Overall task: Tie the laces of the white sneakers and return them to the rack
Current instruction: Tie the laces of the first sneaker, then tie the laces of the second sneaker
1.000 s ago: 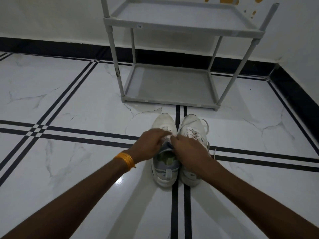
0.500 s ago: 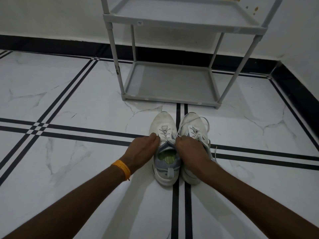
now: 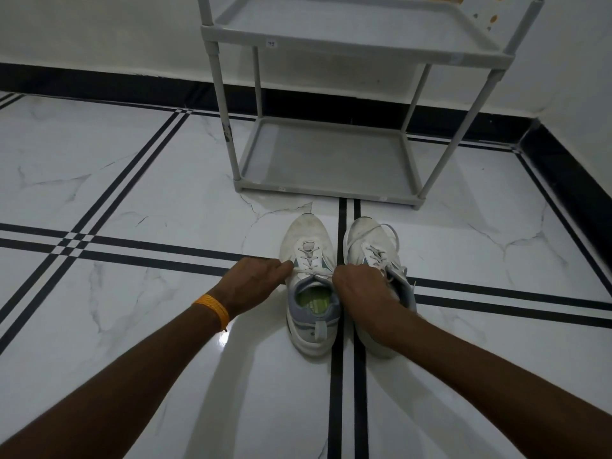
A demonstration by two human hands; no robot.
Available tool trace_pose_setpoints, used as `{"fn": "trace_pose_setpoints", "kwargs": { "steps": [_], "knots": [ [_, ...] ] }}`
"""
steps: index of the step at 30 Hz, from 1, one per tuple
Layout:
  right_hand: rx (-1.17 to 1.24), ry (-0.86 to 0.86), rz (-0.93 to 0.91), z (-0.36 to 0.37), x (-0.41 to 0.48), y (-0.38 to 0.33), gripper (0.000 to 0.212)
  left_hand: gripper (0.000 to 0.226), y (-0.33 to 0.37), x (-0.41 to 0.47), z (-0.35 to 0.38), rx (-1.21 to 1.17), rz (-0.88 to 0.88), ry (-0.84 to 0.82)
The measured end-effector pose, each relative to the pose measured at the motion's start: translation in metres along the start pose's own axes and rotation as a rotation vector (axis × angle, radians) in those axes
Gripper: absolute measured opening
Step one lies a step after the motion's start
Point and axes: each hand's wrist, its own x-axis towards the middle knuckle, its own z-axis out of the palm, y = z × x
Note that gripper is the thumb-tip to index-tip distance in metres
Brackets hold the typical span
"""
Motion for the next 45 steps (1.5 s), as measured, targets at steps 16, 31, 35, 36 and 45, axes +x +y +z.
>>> {"fn": "trace_pose_setpoints", "kwargs": {
  "steps": [16, 31, 35, 36, 45],
  "knots": [
    [0.607, 0.256, 0.048, -0.005, 0.006, 0.014, 0.047, 0.025, -0.021, 0.000, -0.036, 0.114, -0.344, -0.284],
    [0.671, 0.093, 0.200, 0.018, -0.023, 0.085, 0.020, 0.018, 0.096, 0.102, -0.014, -0.595, -0.261, -0.195],
    [0.868, 0.070, 0.190, 0.018, -0.020, 0.078, 0.015, 0.007, 0.082, 0.093, -0.018, -0.550, -0.242, -0.219],
    [0.911, 0.061, 0.189, 0.018, -0.019, 0.075, 0.014, 0.007, 0.079, 0.089, -0.020, -0.570, -0.266, -0.208],
    [1.155, 0.188, 0.362, 0.024, -0.013, 0.066, 0.025, 0.022, 0.078, 0.085, -0.030, -0.910, -0.636, -0.124]
  ]
}}
